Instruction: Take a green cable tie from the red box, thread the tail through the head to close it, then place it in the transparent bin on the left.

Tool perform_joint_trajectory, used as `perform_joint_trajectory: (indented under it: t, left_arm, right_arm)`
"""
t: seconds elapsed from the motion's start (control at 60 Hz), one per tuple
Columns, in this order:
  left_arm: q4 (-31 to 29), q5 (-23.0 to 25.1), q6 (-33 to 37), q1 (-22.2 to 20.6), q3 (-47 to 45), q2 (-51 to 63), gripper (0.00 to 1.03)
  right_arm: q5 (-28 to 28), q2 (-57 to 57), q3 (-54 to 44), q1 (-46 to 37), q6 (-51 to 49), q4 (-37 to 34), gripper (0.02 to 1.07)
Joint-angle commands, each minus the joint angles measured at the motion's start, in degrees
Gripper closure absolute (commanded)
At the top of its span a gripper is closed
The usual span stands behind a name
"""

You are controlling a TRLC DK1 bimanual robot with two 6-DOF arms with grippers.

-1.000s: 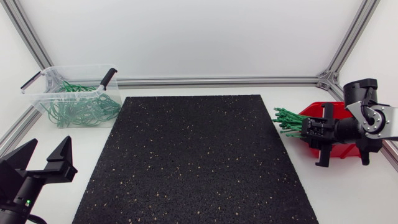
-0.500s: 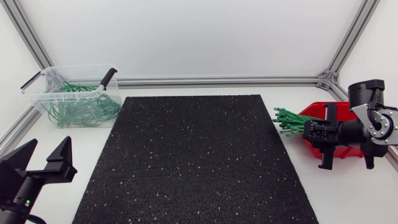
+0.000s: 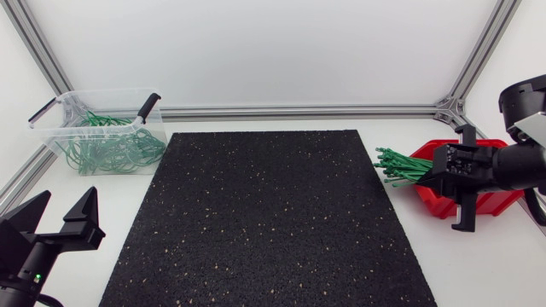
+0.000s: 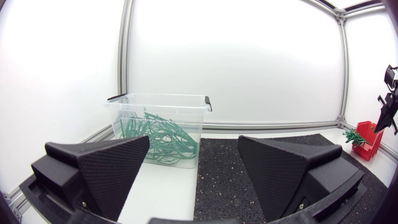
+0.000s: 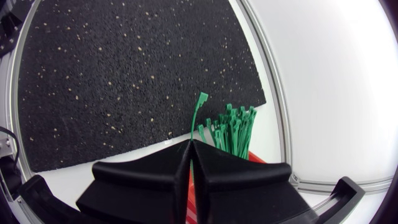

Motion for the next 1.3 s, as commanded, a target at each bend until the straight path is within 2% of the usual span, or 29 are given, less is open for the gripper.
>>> perform_joint_trajectory:
  t: [0.0, 0.167, 0.267, 0.55, 0.767, 1.017, 1.15, 1.2, 1.283]
  left_arm:
    - [-1.7, 0.1, -1.1, 0.5, -2.1, 0.2, 0.04]
    - [-1.9, 0.1, -0.7, 0.8, -2.0, -0.1, 0.04]
    - [-1.8, 0.1, -0.2, 0.9, -2.0, -0.2, 0.04]
    - [-1.5, 0.2, 0.2, 0.9, -1.6, 0.0, 0.04]
    - [-2.0, 0.6, -1.6, 1.0, 2.4, 7.0, 0.04]
    - [-2.4, 10.4, -6.6, 4.7, 10.8, 21.1, 0.04]
    - [-4.3, 21.8, -7.0, 8.0, 16.9, 29.7, 0.04]
    - [-4.5, 24.2, -6.2, 8.4, 19.3, 32.9, 0.04]
    - [-7.3, 25.3, -4.6, 8.0, 24.0, 38.6, 0.04]
  right_arm:
    - [-2.2, -3.5, 3.4, 2.2, 2.3, -4.9, 1.01]
    - [-8.8, -5.5, 9.5, 6.5, 8.6, -13.5, 1.01]
    - [-10.2, -5.2, 13.1, 10.1, 13.9, -16.2, 1.01]
    - [-11.0, -1.4, 17.2, 19.9, 26.1, -17.6, 1.01]
    - [-11.3, 0.1, 15.9, 27.2, 35.1, -14.0, 1.01]
    - [-11.4, 5.4, 15.9, 34.7, 43.4, -11.9, 1.01]
    - [-15.5, 7.5, 16.8, 35.3, 49.1, -9.6, 1.01]
    - [-16.7, 8.5, 17.5, 35.2, 49.1, -9.6, 1.01]
    - [-19.4, 10.2, 18.6, 34.7, 49.8, -9.6, 1.01]
